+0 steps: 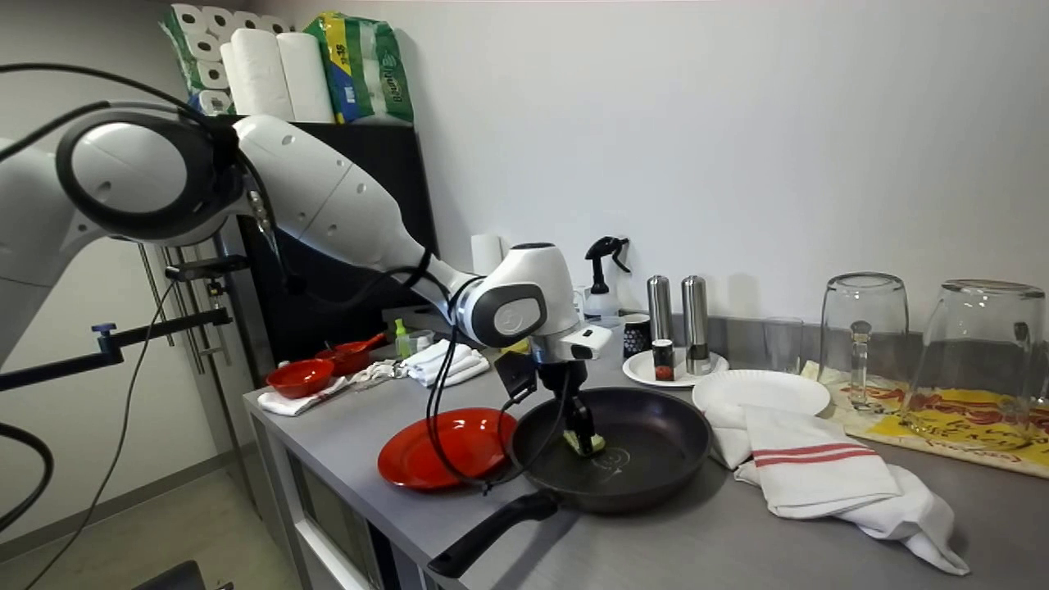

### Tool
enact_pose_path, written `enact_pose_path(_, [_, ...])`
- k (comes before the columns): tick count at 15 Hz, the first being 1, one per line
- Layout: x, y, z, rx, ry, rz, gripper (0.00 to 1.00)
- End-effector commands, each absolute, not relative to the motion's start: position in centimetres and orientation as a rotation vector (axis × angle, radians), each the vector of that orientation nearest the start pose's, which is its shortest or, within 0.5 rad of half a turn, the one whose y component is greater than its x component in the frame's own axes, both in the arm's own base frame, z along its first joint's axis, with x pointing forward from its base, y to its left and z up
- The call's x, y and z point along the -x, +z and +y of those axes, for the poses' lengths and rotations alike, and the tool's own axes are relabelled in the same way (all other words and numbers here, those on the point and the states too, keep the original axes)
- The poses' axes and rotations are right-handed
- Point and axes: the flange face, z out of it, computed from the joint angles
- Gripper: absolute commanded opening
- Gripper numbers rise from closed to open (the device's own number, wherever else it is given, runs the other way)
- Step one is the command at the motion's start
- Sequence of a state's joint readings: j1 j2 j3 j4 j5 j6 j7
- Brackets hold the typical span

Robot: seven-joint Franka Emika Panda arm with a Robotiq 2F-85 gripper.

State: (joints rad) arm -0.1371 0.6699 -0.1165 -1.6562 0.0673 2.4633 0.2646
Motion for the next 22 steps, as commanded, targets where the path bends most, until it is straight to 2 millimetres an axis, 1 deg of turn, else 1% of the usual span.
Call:
enact_pose_path(1, [-66.8,20.3,-17.4,3.109,-0.041,0.809,0.39])
enact_pose_path(4, [-66.0,19.7,-18.8,3.175,0.06,0.804,0.39])
enact_pose_path(7, [-65.7,19.5,-20.3,3.223,0.117,0.83,0.39])
enact_pose_path(11, [-65.9,19.5,-22.9,3.3,0.123,0.916,0.39])
enact_pose_path(13, [-66.2,19.6,-23.8,3.307,0.099,0.965,0.39])
enact_pose_path(15, [-66.7,19.7,-23.8,3.301,0.072,0.992,0.39])
enact_pose_path(17, [-67.0,19.6,-23.0,3.297,0.074,0.977,0.39])
enact_pose_path(21, [-67.1,19.8,-20.5,3.284,0.092,0.896,0.39])
enact_pose_path(22, [-67.2,20.0,-19.6,3.271,0.092,0.867,0.39])
